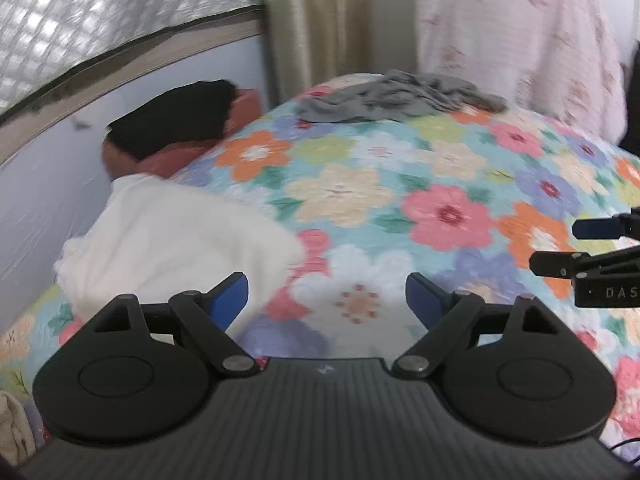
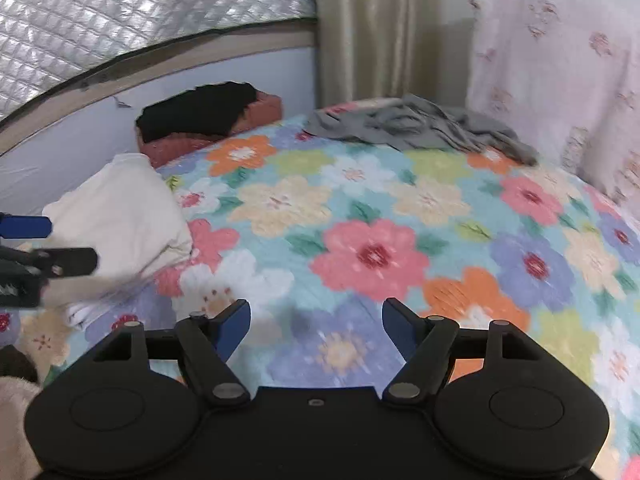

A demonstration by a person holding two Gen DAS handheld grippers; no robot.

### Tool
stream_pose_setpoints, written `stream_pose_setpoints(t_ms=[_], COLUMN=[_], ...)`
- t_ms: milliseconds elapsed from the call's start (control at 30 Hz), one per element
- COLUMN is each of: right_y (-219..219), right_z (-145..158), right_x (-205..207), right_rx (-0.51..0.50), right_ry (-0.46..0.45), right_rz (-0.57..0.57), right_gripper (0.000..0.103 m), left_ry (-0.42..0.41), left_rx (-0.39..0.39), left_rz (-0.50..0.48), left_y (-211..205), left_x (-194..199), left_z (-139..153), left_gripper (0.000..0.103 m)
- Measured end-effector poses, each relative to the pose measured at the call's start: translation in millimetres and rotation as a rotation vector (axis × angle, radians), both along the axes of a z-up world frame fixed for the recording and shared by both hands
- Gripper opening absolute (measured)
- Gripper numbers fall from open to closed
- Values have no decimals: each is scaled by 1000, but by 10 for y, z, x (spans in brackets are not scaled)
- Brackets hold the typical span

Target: Fold clothes

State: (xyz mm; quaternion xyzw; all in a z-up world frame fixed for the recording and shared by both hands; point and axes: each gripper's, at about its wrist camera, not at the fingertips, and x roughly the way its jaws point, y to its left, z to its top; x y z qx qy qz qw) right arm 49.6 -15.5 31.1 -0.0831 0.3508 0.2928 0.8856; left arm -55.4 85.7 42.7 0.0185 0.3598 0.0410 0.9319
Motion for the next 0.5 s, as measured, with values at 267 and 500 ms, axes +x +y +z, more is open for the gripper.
stream_pose_setpoints(t_ms=[267,500], right_y=[-497,-684], right_z=[325,271], right_x=[-270,-315], right_rx=[34,15], right_ry=[-55,-36], right_rz=[-50,-113], right_gripper=[85,87], left_ry=[-14,-2], left_rx=[-21,-40], left_rz=[-76,-81], left_y=[-599,-829], left_x=[-105,-206], left_z=[108,41], left_gripper=[91,97])
